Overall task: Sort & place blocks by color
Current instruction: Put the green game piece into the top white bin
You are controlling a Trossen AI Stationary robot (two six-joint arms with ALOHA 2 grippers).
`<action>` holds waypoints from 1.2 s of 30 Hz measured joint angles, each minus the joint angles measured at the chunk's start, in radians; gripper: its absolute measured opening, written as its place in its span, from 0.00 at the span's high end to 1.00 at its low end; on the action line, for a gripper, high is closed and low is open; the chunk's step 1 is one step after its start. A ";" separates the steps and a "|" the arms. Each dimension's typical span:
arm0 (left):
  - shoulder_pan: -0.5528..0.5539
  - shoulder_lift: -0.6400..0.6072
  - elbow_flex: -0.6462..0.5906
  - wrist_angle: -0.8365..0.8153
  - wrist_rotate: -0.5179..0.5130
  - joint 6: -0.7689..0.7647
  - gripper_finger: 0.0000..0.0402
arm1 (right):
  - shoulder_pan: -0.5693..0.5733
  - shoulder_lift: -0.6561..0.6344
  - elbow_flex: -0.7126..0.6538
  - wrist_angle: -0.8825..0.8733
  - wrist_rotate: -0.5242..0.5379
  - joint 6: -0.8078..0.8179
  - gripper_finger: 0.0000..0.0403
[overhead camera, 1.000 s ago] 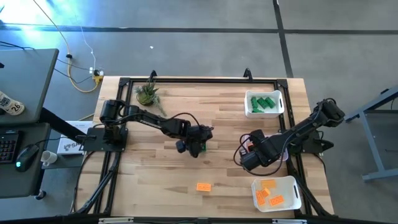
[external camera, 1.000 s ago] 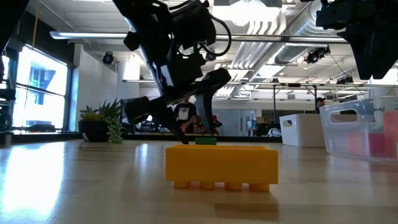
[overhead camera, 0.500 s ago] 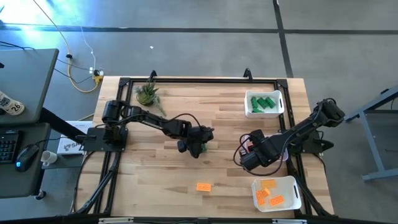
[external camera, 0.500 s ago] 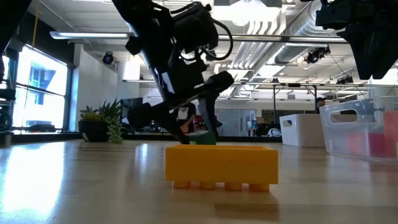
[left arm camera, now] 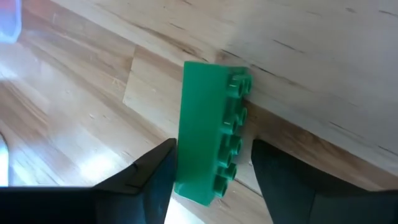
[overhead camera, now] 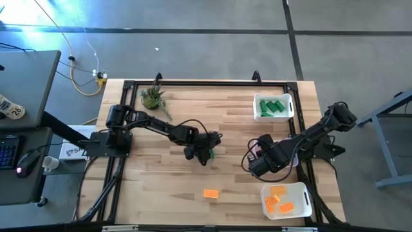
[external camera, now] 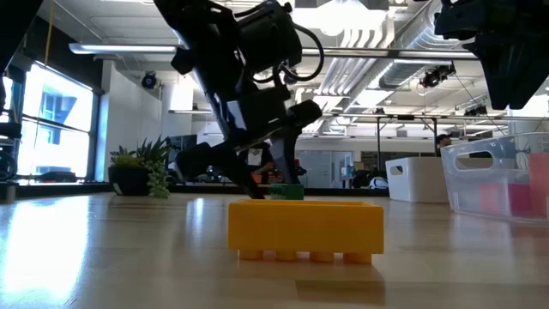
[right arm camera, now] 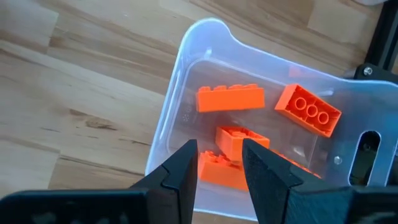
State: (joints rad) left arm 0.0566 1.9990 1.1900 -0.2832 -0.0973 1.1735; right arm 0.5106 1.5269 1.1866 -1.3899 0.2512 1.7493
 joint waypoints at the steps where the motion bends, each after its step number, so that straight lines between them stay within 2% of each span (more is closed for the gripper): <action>1: 0.000 0.000 0.000 0.000 0.000 -0.013 0.52 | 0.000 0.000 0.000 0.000 0.006 0.000 0.72; 8: 0.001 -0.008 -0.003 -0.004 0.006 -0.155 0.73 | 0.000 0.000 0.000 0.018 0.009 0.004 0.72; 12: 0.009 -0.020 -0.004 -0.003 0.011 -0.291 0.84 | 0.000 0.000 0.000 0.056 0.018 0.005 0.72; 18: 0.045 -0.031 -0.005 -0.007 0.080 -0.473 0.84 | 0.000 0.000 0.000 0.124 0.082 0.067 0.72; 21: 0.073 -0.046 -0.006 -0.016 0.175 -0.549 0.84 | 0.000 0.000 0.000 0.183 0.115 0.053 0.72; 27: 0.124 -0.102 -0.005 -0.005 0.359 -0.663 0.84 | -0.016 0.000 0.000 0.351 0.165 -0.072 0.72; 36: 0.166 -0.182 -0.004 -0.031 0.515 -0.692 0.84 | -0.095 0.000 0.000 0.641 0.257 -0.250 0.71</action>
State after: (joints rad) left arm 0.2224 1.8172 1.1861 -0.3141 0.4174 0.4816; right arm 0.4154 1.5269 1.1870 -0.7485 0.5082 1.4992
